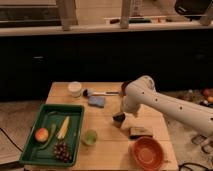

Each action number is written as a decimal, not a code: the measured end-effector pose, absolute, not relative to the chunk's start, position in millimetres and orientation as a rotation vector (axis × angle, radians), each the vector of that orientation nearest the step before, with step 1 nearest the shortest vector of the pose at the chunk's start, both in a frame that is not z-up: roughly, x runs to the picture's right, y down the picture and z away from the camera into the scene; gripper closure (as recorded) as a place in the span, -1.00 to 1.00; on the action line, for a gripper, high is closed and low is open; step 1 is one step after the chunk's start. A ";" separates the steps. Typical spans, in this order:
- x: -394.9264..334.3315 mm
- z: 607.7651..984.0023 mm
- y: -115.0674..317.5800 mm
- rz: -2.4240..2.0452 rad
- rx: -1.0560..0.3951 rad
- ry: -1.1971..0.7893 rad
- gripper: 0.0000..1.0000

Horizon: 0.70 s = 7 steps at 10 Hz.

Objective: Stack cups on top of each other

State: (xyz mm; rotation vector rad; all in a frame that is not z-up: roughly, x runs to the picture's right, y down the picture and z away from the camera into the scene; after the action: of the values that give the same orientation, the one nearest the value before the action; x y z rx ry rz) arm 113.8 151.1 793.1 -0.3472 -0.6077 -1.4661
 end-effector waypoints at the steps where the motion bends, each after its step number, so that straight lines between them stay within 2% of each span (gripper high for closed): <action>1: 111.8 791.5 151.2 -1.471 -0.343 -0.613 -0.60; 7: 92.1 791.7 167.6 -1.505 -0.357 -0.653 -0.60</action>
State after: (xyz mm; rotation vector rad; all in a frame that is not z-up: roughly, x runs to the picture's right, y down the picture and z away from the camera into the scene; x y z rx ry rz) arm 92.1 167.6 791.7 -0.3571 -0.6532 -1.5046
